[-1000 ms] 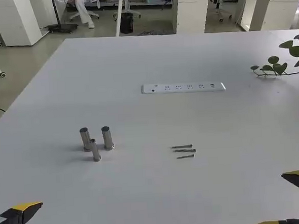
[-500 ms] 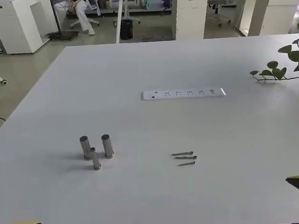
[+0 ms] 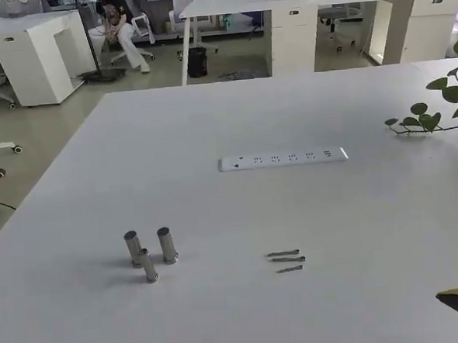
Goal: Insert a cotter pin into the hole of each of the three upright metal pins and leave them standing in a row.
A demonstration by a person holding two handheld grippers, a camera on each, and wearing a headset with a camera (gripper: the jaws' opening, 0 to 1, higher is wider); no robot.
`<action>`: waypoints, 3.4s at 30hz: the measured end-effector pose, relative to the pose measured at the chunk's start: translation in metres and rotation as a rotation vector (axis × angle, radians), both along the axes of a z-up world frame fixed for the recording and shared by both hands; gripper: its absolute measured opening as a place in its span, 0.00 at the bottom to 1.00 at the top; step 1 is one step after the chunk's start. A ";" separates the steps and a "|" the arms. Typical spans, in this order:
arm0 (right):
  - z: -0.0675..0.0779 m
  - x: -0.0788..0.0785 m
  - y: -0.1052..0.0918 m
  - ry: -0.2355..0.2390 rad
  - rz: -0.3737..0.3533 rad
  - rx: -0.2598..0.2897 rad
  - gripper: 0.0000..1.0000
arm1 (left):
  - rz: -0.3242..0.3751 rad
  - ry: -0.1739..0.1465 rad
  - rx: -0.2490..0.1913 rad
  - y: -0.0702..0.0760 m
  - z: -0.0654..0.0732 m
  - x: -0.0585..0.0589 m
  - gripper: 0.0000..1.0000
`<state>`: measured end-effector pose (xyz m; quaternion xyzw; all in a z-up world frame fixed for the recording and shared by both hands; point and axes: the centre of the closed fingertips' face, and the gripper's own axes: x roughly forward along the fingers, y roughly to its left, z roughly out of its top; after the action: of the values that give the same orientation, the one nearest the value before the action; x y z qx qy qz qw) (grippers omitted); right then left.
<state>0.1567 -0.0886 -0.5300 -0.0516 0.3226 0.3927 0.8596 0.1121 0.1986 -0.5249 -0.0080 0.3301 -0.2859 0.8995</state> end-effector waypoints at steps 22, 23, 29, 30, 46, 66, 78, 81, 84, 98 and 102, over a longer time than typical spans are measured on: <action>-0.002 0.002 -0.001 0.000 0.018 -0.031 0.94 | 0.011 -0.002 -0.008 -0.007 0.002 0.007 0.99; -0.002 0.003 -0.001 0.000 0.018 -0.032 0.94 | 0.010 -0.003 -0.006 -0.007 0.003 0.008 0.99; 0.000 0.005 -0.001 -0.003 0.018 -0.029 0.94 | 0.014 -0.010 -0.005 -0.006 0.005 0.012 0.99; 0.000 0.005 0.000 -0.004 0.020 -0.031 0.94 | 0.016 -0.011 -0.005 -0.005 0.005 0.012 0.99; 0.003 0.000 0.002 -0.004 0.024 -0.050 0.93 | 0.037 -0.054 -0.028 -0.004 0.008 0.025 0.95; -0.002 0.004 -0.002 0.015 -0.005 -0.077 0.93 | 0.006 -0.129 0.046 0.017 -0.003 0.104 0.58; -0.002 0.000 0.000 0.025 -0.012 -0.077 0.93 | 0.038 -0.170 0.044 0.016 -0.012 0.161 0.33; -0.003 0.001 -0.002 0.030 -0.018 -0.078 0.92 | 0.048 -0.150 0.039 0.016 -0.020 0.169 0.33; -0.005 0.000 -0.003 0.038 -0.022 -0.081 0.92 | 0.040 -0.117 0.052 0.015 -0.033 0.175 0.30; -0.010 0.000 0.006 0.042 -0.010 -0.062 0.93 | 0.067 -0.114 0.146 0.012 -0.054 0.200 0.14; -0.012 -0.003 0.007 0.047 -0.004 -0.061 0.92 | 0.088 -0.106 0.133 0.012 -0.057 0.205 0.14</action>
<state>0.1540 -0.0819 -0.5424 -0.0679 0.3545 0.3819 0.8508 0.3174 0.2103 -0.5816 0.0521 0.2998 -0.2237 0.9260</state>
